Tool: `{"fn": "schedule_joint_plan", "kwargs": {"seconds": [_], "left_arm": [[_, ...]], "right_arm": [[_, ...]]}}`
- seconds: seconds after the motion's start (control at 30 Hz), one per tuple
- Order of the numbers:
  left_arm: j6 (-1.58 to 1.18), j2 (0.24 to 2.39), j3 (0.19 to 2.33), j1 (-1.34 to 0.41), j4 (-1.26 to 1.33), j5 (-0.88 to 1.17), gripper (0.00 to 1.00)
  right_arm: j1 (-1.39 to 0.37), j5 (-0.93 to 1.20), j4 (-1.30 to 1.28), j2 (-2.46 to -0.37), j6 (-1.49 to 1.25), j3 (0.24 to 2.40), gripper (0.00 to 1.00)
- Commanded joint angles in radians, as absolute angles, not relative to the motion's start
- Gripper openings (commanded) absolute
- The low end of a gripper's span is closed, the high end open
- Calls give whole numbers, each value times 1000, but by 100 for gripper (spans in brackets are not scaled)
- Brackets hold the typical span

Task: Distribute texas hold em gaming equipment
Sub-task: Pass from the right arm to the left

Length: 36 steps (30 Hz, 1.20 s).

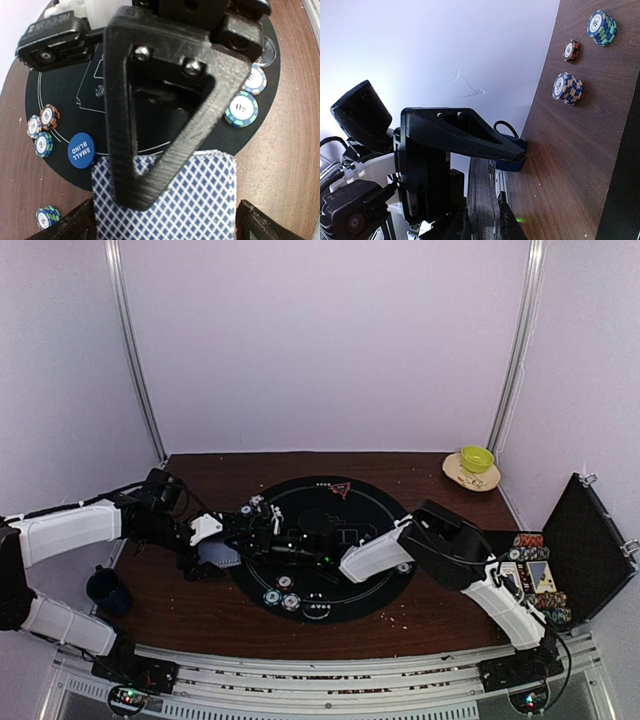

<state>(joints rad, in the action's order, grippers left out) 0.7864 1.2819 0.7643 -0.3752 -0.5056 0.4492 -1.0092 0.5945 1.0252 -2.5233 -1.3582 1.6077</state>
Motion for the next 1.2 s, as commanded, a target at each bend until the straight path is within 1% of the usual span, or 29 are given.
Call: {"fn": "schedule_joint_plan", "kwargs": {"seconds": [0.0,0.07,0.23,0.37,0.47,0.53,0.83,1.07,1.17], "left_arm": [[786,1250,767,-379,-469,509,98],[791,1259,776,-378,-482,519,96],[791,1275,784,-379,-487,533,89],[791,1272,782,-377,-485,540,87],[791,1269,782,-379,-485,546,79],[790,1271,782,-378,-484,547,71],[788,1269,787,-377,-488,561,71],[788,1272,786,-378,-488,560,77],[788,1275,787,-378,-488,560,77]], "right_arm": [[-1001,604,1120,-2454,-1377,1590,0],[-999,604,1122,-2449,-1378,1584,0],[-999,605,1145,-2439,-1388,1568,0],[-999,601,1139,-2431,-1380,1561,0],[-998,600,1131,-2433,-1375,1560,0],[-998,597,1130,-2434,-1373,1560,0],[-995,589,1107,-2439,-1353,1561,0],[-995,588,1099,-2450,-1351,1569,0],[-994,589,1112,-2454,-1357,1569,0]]}}
